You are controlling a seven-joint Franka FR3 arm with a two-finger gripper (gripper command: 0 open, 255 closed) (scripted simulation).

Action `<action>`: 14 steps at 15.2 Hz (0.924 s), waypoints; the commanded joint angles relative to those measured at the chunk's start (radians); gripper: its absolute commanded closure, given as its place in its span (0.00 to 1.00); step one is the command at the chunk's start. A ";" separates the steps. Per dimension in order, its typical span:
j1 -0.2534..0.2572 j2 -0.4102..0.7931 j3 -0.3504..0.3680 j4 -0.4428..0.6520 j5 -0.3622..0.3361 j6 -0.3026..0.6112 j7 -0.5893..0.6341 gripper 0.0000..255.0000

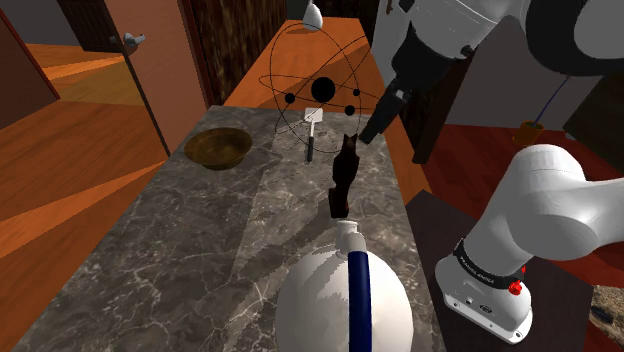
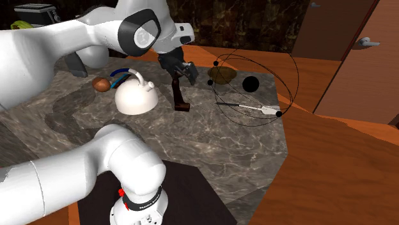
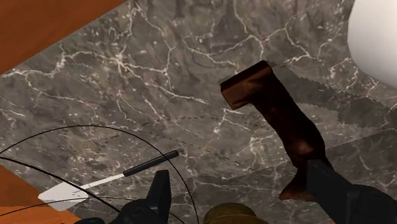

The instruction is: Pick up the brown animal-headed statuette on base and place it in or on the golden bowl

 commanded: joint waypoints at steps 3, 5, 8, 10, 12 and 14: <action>0.091 -0.065 0.088 -0.085 0.080 0.094 0.039 0.00; 0.111 -0.066 0.112 -0.109 0.100 0.132 0.047 0.00; 0.112 -0.040 0.126 -0.135 0.111 0.184 0.045 0.00; 0.112 -0.021 0.135 -0.152 0.119 0.220 0.043 0.00; 0.112 -0.004 0.142 -0.164 0.126 0.248 0.041 0.00; 0.112 -0.004 0.142 -0.164 0.126 0.248 0.041 0.00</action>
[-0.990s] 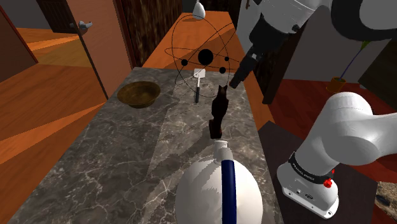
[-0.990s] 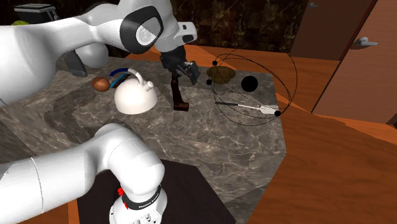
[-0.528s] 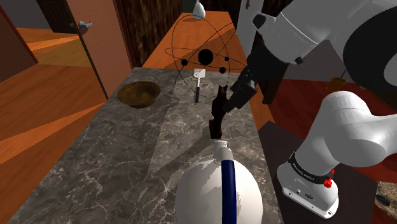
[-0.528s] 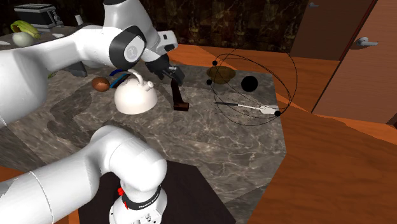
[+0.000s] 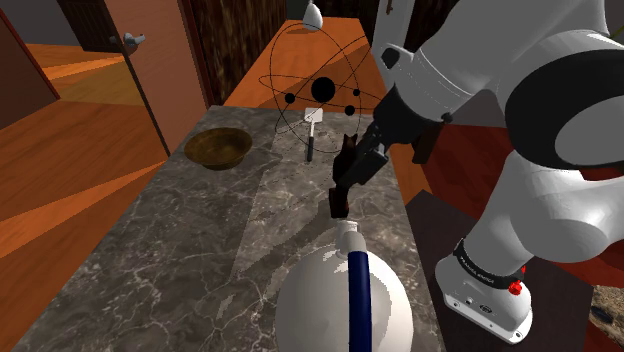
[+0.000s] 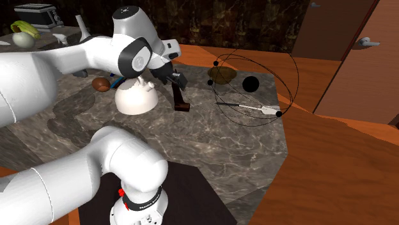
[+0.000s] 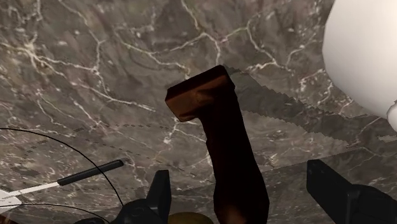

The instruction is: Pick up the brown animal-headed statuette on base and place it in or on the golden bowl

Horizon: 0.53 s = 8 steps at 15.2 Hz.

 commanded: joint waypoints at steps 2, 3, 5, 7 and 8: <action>0.000 0.004 0.001 -0.001 0.001 0.005 0.000 0.00; 0.000 0.004 0.001 -0.001 0.001 0.005 0.000 0.00; 0.000 0.004 0.001 -0.001 0.001 0.005 0.000 0.00; 0.000 0.004 0.001 -0.001 0.001 0.005 0.000 1.00; 0.000 0.004 0.001 -0.001 0.001 0.005 0.000 1.00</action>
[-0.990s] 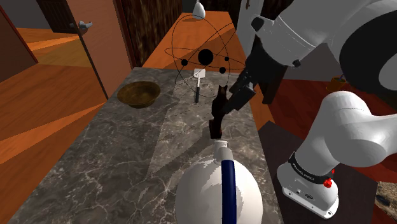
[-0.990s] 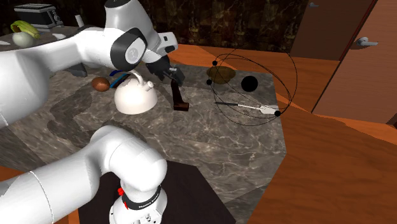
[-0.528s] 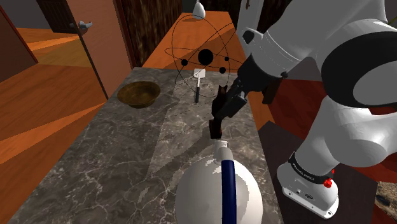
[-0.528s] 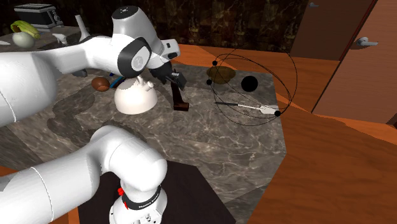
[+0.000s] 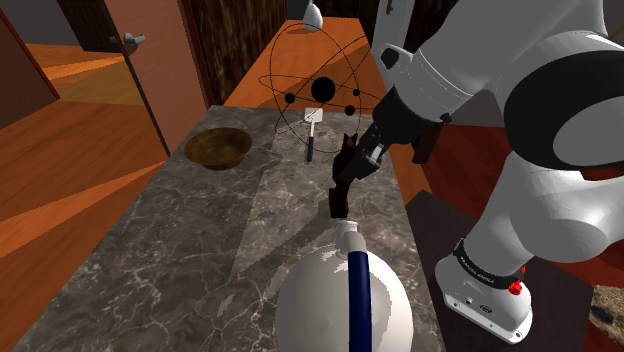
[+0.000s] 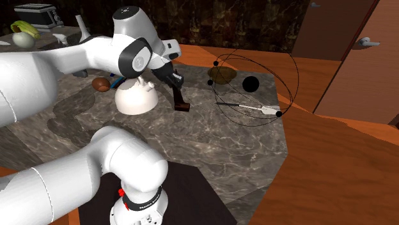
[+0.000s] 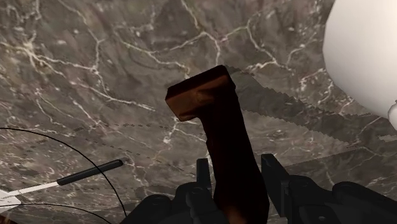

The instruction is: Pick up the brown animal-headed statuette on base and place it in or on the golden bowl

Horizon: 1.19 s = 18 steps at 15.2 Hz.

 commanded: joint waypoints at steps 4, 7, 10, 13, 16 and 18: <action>0.000 0.000 0.000 -0.001 0.000 0.000 0.000 1.00; 0.000 0.000 0.000 0.000 0.000 0.000 0.000 1.00; -0.010 0.000 -0.013 0.039 -0.013 -0.039 -0.002 1.00; -0.019 0.003 -0.025 0.080 -0.025 -0.076 -0.003 1.00; -0.028 0.009 -0.036 0.122 -0.036 -0.111 -0.004 1.00; -0.034 0.014 -0.043 0.150 -0.043 -0.135 -0.004 1.00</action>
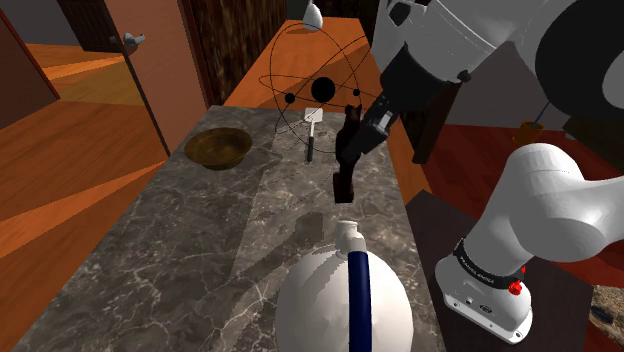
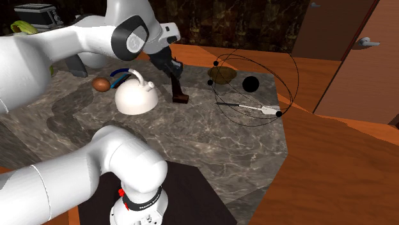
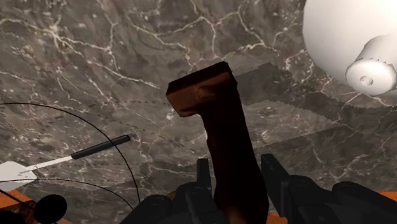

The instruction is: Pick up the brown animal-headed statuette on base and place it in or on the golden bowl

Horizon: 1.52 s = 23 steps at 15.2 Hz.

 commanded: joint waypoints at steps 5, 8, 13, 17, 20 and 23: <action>-0.017 0.020 -0.020 0.092 -0.021 -0.071 -0.001 1.00; -0.024 0.032 -0.029 0.137 -0.030 -0.104 -0.001 1.00; -0.044 0.093 -0.038 0.218 -0.044 -0.122 -0.007 1.00; -0.087 0.264 -0.027 0.308 -0.057 -0.041 -0.025 1.00; -0.120 0.389 -0.015 0.388 -0.072 0.005 -0.031 1.00; -0.151 0.513 0.000 0.479 -0.093 0.039 -0.032 1.00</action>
